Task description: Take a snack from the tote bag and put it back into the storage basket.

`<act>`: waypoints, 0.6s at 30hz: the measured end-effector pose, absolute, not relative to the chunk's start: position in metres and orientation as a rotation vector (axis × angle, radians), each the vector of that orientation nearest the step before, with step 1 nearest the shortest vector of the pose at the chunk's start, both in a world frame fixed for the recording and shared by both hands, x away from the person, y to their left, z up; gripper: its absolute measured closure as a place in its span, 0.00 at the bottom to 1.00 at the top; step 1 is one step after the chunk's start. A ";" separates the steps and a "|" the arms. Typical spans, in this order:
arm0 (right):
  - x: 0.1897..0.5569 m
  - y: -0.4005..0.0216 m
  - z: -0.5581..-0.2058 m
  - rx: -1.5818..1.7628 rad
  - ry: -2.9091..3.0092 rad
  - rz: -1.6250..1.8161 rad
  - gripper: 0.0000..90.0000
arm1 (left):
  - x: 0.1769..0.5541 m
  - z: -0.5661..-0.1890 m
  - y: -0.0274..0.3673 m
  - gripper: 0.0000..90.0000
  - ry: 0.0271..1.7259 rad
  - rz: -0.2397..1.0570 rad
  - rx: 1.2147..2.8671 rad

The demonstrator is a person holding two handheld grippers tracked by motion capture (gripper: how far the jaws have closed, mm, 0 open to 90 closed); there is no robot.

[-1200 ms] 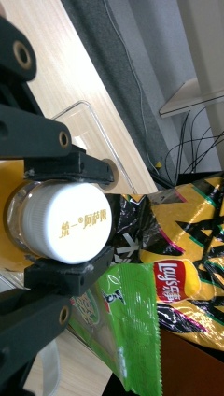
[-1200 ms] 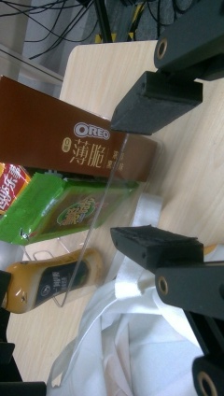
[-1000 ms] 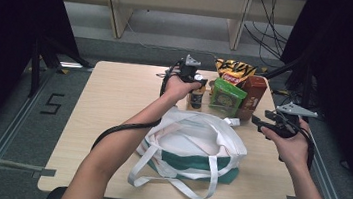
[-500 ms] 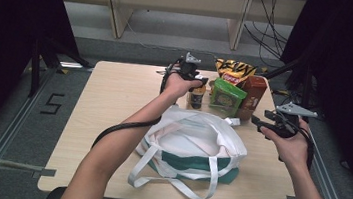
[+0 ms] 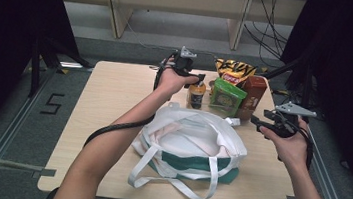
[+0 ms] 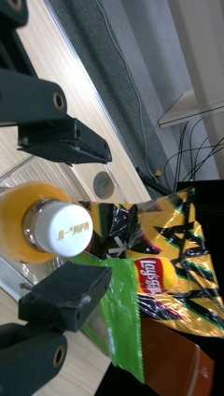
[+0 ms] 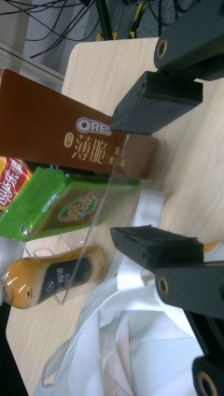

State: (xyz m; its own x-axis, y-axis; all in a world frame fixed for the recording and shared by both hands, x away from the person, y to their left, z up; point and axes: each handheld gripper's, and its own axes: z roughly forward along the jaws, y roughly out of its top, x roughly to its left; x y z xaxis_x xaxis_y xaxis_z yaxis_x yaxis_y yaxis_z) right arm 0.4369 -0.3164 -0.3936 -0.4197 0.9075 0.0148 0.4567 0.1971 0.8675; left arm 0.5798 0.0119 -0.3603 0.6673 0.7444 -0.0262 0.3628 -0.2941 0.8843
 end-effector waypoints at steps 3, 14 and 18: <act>0.438 -0.319 -0.394 1.244 1.979 1.137 0.48 | 0.575 -0.356 0.014 0.42 0.854 0.490 1.899; 0.436 -0.317 -0.394 1.297 1.959 1.158 0.48 | 0.554 -0.348 0.027 0.42 0.830 0.477 1.904; 0.437 -0.317 -0.394 1.294 1.959 1.151 0.48 | 0.545 -0.347 0.032 0.42 0.832 0.463 1.893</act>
